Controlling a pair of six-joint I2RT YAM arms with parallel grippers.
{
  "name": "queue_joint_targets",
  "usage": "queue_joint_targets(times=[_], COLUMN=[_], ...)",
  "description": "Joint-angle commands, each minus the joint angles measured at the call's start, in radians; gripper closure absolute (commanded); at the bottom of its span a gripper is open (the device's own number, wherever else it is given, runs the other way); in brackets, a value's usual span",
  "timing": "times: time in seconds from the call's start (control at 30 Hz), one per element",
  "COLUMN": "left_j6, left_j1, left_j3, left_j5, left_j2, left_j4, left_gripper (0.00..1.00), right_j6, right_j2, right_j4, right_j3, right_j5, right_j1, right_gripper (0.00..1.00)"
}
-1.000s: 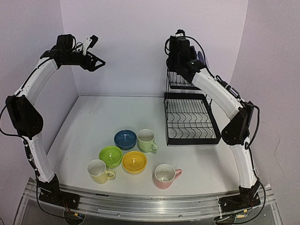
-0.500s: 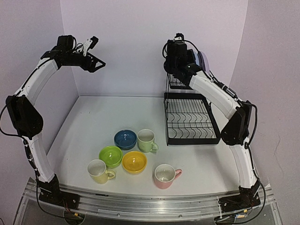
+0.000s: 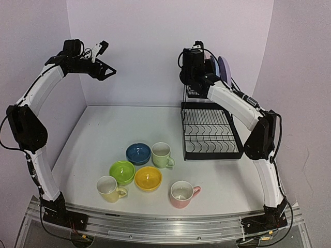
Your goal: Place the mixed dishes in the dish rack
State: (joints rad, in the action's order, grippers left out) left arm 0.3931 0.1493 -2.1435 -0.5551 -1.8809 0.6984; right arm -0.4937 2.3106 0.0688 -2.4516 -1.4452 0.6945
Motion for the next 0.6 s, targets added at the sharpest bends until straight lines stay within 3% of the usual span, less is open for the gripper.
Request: queue_joint_targets(times=[0.0,0.3,0.57], left_j6=[0.006,0.005,0.004], left_j1=[-0.006,-0.006,-0.006], left_j3=[0.006,0.008,0.012], left_j5=[-0.016,-0.017,-0.016], left_j2=[0.015,0.014,0.015], left_j4=[-0.007,-0.011,-0.010], left_gripper=[0.06,0.06,0.06], right_j6=[0.024,0.000,0.024], right_j2=[-0.007,0.013,0.006], right_j4=[-0.059,-0.060,-0.087], right_j3=[-0.015,-0.077,-0.036], right_j5=[-0.022,-0.008,-0.018], right_j1=[0.011,0.019,0.023], right_gripper=[1.00,1.00,1.00])
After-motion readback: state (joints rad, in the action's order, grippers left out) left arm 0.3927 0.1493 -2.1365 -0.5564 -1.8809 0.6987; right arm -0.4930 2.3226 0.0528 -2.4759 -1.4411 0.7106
